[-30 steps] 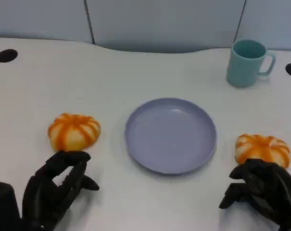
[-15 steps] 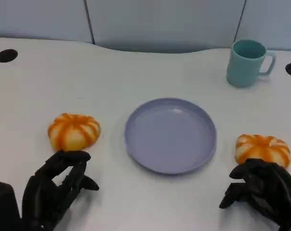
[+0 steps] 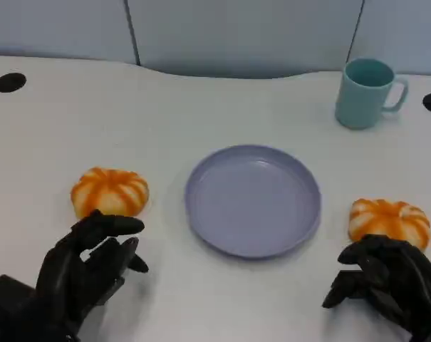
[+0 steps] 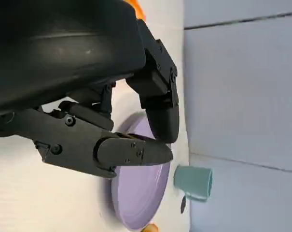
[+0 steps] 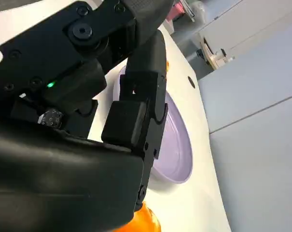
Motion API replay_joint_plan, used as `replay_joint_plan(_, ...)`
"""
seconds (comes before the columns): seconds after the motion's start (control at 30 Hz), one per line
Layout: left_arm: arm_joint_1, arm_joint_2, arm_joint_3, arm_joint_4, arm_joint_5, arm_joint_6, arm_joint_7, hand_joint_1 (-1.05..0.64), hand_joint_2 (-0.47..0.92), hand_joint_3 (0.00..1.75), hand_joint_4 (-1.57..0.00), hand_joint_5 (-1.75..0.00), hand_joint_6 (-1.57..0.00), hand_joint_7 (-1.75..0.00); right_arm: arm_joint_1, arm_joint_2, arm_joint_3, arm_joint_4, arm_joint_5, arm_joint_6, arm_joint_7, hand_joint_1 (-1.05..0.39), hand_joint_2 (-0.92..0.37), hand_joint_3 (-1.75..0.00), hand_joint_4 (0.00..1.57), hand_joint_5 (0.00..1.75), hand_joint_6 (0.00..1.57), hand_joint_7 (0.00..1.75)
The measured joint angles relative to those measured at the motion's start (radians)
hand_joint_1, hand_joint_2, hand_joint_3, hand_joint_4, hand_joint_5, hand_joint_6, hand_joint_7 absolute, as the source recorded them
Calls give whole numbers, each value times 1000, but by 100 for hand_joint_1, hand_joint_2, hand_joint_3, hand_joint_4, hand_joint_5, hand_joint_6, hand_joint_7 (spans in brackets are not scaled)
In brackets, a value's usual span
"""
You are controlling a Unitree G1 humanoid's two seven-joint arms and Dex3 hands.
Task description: Grasp the bread from the table and place it into the plate.
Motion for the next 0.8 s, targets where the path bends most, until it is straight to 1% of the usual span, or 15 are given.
replay_joint_plan(0.07,-9,12,-3,9,35,-59,17,-50,92,22,-48,-119,-56,-55,-1,2,2,0,-1,0,-1,-95,-70,0,144,63,145,39)
replay_joint_plan(0.1,-13,17,-6,11,54,-83,31,-50,92,21,-47,-117,-57,-52,-1,2,2,0,-3,0,-3,-95,-70,0,144,63,145,39)
replay_joint_plan(0.13,-17,23,-9,11,71,-101,43,-50,92,21,-40,-108,-56,-42,-1,3,2,0,-7,0,-4,-95,-70,0,144,63,145,39)
replay_joint_plan(0.23,-27,57,-26,13,163,-169,91,-53,92,23,-26,-95,-52,-23,-1,3,3,0,-13,0,-9,-95,-70,0,144,64,144,39)
replay_joint_plan(0.27,-31,77,-33,13,215,-194,118,-53,92,20,-19,-90,-50,-17,-2,3,3,0,-13,1,-10,-95,-70,0,143,64,144,39)
replay_joint_plan(0.37,-43,136,-53,8,337,-241,184,-51,92,8,-12,-79,-46,-6,-3,3,3,0,-13,1,-10,-95,-70,0,144,64,144,40)
replay_joint_plan(0.43,-51,181,-68,-7,421,-259,226,-48,91,4,-8,-73,-42,-2,-3,3,3,0,-13,1,-9,-95,-70,0,144,64,144,40)
replay_joint_plan(0.57,-86,265,-88,-51,543,-270,289,-46,87,0,-3,-52,-33,0,-3,5,5,-4,-14,5,-15,-94,-70,0,143,65,143,42)
replay_joint_plan(0.63,-91,301,-103,-91,605,-245,309,-45,84,0,-1,-46,-29,0,-3,5,5,-10,-14,10,-20,-94,-70,0,142,66,143,42)
replay_joint_plan(0.7,-94,330,-115,-127,656,-206,320,-44,81,0,0,-37,-25,0,-3,5,7,-12,-14,12,-21,-94,-70,0,142,66,143,43)
replay_joint_plan(0.8,-105,375,-140,-190,752,-135,339,-42,78,0,0,-29,-21,0,-3,5,8,-12,-15,11,-21,-95,-70,0,142,67,143,43)
